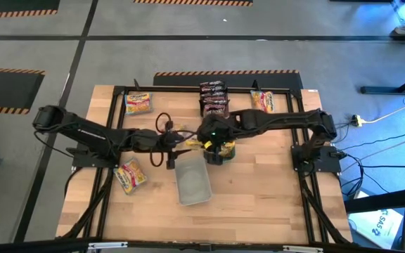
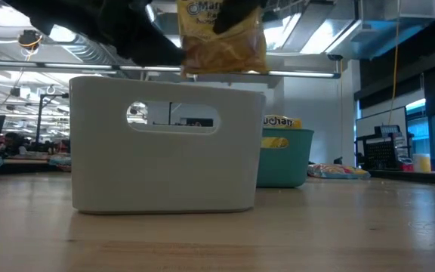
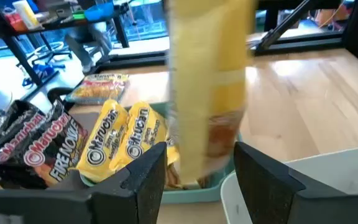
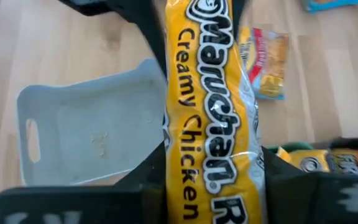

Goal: Sort Maruchan noodles
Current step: Put the yellow noodle pack into the green bin

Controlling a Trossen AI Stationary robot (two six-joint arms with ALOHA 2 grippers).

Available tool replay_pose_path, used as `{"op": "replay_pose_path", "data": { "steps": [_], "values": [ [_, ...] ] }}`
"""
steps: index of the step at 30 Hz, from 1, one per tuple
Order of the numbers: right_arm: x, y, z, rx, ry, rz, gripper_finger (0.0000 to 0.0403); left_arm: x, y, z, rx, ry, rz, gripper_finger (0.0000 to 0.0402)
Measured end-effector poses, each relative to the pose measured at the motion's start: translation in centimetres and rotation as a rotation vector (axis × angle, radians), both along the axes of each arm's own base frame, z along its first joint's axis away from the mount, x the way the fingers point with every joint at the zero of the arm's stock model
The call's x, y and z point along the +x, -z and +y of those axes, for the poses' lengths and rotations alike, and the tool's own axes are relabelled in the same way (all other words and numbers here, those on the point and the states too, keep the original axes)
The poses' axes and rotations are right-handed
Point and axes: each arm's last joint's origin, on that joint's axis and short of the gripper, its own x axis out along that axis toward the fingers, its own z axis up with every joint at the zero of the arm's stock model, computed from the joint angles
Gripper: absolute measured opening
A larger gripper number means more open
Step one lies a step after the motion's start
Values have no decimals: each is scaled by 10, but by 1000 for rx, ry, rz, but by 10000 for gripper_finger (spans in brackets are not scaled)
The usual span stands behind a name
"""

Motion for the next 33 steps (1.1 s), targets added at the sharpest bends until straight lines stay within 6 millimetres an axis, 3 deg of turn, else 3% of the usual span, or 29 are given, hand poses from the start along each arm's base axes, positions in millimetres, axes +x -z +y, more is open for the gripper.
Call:
{"op": "replay_pose_path", "data": {
  "steps": [10,23,33],
  "values": [
    [-33,7,2,33,7,73,95,-9,2,-3,5,21,77,182],
    [-42,82,1,90,-46,82,95,-10,4,-1,23,-13,101,182],
    [-46,109,-3,68,-22,86,98,-8,1,-2,31,-11,66,182]
  ]
}}
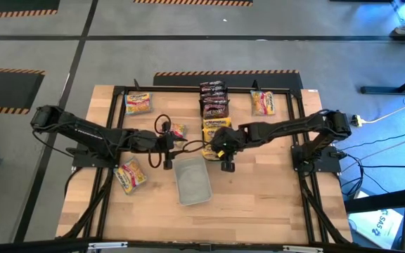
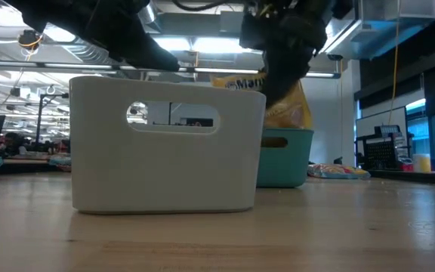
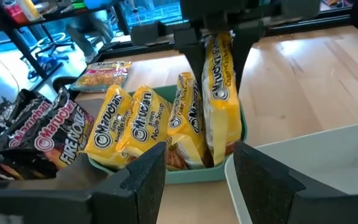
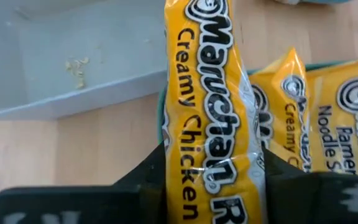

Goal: Sort Maruchan noodles
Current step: Put the yellow noodle pack into the green bin

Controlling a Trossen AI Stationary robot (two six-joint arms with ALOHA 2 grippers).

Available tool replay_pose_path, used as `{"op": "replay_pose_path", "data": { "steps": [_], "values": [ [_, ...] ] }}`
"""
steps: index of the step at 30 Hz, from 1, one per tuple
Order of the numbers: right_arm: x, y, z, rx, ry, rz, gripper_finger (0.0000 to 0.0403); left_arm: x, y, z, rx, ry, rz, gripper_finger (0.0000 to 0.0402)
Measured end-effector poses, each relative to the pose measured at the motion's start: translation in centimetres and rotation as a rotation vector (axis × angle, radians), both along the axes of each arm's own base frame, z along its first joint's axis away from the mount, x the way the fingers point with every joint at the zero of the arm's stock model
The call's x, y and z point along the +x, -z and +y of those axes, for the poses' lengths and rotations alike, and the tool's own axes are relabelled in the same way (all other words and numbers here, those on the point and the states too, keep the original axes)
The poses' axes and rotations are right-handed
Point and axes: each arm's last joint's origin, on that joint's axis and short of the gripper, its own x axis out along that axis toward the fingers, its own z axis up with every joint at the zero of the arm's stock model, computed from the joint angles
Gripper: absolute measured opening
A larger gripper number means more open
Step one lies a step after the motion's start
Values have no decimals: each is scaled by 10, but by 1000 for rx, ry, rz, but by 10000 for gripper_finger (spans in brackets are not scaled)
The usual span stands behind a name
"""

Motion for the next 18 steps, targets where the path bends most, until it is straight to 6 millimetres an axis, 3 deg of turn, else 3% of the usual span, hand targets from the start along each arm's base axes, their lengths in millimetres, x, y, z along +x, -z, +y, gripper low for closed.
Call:
{"op": "replay_pose_path", "data": {
  "steps": [11,18],
  "values": [
    [-8,33,-1,-31,20,-35,109,0,-1,0,5,2,-5,182],
    [-16,48,-3,-61,96,1,181,0,-1,0,4,2,-5,182]
  ]
}}
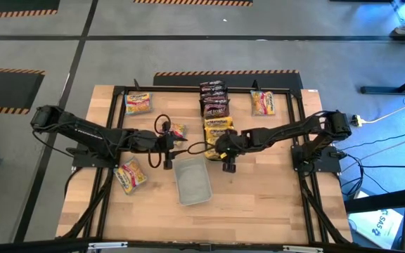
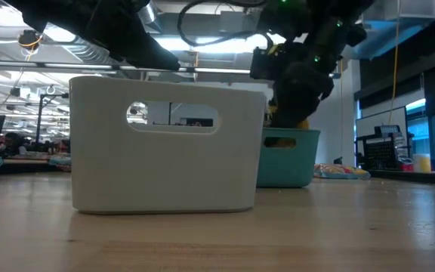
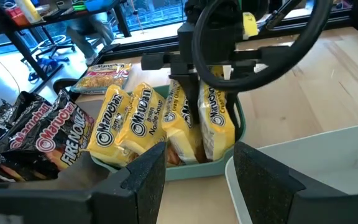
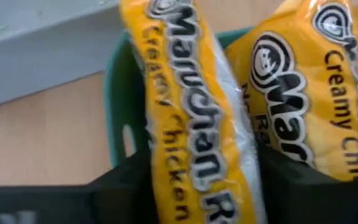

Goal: Sort Maruchan noodles
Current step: Put the yellow noodle pack into the green bin, then move the gray bin to the bottom of the table

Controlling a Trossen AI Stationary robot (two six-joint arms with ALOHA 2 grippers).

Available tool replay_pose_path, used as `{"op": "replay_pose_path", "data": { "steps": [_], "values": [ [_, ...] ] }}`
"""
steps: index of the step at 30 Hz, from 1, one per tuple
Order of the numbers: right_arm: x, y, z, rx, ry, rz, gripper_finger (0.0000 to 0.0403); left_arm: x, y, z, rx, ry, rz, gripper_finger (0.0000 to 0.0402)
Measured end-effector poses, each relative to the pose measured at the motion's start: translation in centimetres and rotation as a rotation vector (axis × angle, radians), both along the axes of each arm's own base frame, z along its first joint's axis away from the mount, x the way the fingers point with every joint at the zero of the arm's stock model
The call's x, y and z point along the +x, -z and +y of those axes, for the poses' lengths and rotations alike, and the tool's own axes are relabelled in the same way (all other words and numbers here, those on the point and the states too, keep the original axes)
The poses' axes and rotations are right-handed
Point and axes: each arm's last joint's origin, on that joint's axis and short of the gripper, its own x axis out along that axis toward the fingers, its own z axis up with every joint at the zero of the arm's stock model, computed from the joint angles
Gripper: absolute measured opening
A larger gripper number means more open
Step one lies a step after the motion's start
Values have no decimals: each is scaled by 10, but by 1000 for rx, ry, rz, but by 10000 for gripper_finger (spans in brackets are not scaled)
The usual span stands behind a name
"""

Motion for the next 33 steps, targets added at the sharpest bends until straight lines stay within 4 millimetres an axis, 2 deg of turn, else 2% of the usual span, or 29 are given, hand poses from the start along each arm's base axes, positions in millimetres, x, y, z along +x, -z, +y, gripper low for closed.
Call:
{"op": "replay_pose_path", "data": {
  "steps": [5,8,13,16,20,24,29,33],
  "values": [
    [3,-5,0,-18,8,-10,253,0,0,0,-19,-7,-5,182],
    [7,-25,0,-19,7,-1,281,0,0,0,-22,-8,-5,182],
    [1,-67,10,-22,-9,6,294,-7,-6,1,-59,-21,-12,182],
    [-6,-78,25,-5,-23,-27,289,-19,-10,3,-79,-59,16,182],
    [-14,-69,54,7,-44,-21,277,-39,-10,7,-155,-144,90,182],
    [-17,-50,81,-13,-47,-49,262,-54,1,6,-229,-205,233,182],
    [-15,-34,97,-11,-11,-106,226,-53,24,-6,-282,-143,362,182],
    [-10,-16,107,16,-23,-89,172,-49,46,-19,-319,-114,445,182]
  ]
}}
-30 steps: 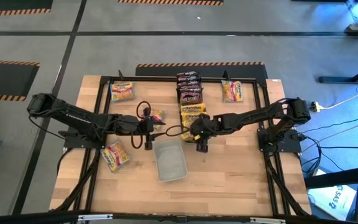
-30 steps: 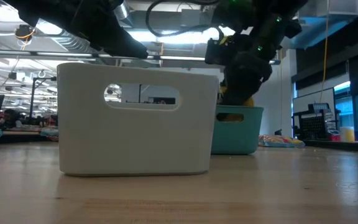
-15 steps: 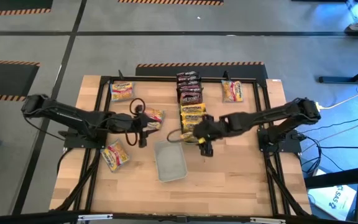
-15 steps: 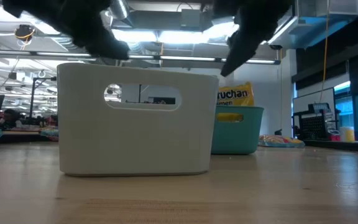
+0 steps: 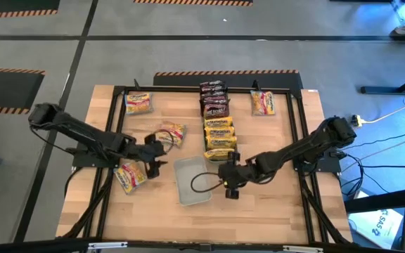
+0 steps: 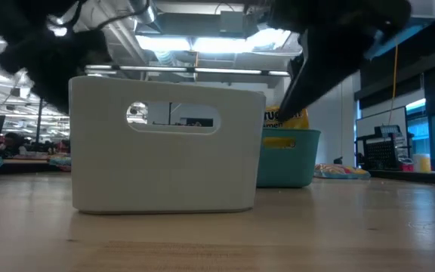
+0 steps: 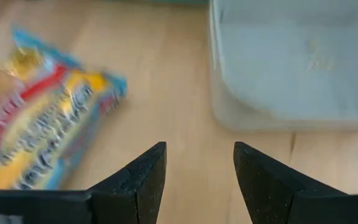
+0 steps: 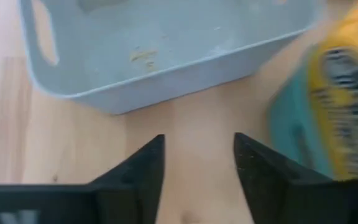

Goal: Sort Maruchan noodles
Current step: Move the gray bin to the bottom of the table

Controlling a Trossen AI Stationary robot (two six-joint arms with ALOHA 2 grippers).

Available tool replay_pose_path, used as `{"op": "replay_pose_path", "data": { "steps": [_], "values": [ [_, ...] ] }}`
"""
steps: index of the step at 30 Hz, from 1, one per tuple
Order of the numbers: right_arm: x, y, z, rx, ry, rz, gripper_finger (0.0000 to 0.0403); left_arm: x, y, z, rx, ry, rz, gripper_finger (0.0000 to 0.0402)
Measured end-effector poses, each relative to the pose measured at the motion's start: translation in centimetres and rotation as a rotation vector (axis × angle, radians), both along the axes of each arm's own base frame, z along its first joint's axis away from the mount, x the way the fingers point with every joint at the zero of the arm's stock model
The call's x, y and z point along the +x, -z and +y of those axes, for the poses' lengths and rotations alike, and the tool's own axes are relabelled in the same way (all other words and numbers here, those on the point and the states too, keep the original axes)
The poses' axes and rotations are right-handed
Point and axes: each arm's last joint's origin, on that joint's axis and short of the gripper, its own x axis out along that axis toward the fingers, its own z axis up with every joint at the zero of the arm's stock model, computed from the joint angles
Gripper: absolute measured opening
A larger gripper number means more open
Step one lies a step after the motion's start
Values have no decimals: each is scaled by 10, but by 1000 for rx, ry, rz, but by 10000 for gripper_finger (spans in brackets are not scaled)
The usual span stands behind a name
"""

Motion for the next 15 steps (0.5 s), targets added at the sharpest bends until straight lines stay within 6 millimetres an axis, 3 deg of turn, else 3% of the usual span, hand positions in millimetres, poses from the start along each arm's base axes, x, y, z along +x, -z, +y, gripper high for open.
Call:
{"op": "replay_pose_path", "data": {
  "steps": [6,15],
  "values": [
    [12,26,7,24,-30,24,87,15,25,-17,23,20,7,182],
    [21,25,13,60,-107,-55,18,41,43,-35,6,87,-119,182]
  ]
}}
